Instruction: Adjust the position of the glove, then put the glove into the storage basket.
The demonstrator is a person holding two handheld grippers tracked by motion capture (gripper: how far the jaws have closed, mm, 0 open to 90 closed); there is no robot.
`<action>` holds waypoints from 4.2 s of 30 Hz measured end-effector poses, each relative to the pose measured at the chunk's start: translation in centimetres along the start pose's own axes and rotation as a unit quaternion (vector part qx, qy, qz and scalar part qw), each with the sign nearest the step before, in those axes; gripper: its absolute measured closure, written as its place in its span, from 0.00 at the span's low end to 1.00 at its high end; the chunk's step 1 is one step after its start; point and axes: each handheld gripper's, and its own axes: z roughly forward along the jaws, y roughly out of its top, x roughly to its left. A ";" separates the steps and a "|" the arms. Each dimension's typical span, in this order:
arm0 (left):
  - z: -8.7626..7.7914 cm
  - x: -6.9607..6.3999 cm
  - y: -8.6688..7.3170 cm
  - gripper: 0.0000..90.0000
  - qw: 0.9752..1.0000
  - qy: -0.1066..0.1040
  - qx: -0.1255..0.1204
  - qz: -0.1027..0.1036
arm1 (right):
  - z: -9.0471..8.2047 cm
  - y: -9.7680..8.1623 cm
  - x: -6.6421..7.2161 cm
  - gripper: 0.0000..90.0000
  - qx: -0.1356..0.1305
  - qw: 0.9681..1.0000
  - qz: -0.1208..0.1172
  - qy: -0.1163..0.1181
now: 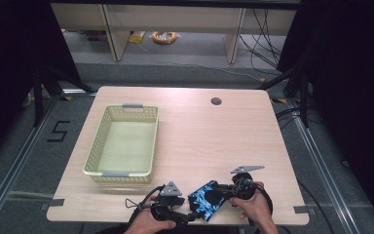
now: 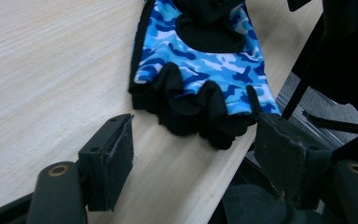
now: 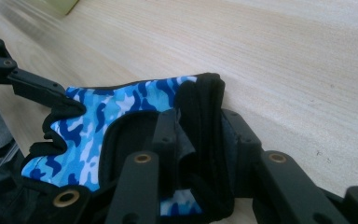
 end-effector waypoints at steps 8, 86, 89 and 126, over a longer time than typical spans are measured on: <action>1.2 -0.9 0.6 0.36 1.000 0.019 0.006 0.024 | 0.2 -0.5 0.8 0.77 -0.012 1.000 0.005 0.000; -5.3 2.4 0.7 0.85 0.995 0.029 -0.040 0.091 | 2.0 4.0 5.2 0.86 -0.045 0.997 -0.044 0.054; -5.4 2.4 0.9 0.85 0.995 0.028 -0.041 0.089 | 1.9 4.2 5.0 0.86 -0.049 0.996 -0.056 0.056; -14.4 4.1 5.6 0.85 0.992 0.060 -0.090 0.069 | -0.2 13.5 10.2 0.87 -0.080 0.990 -0.095 0.069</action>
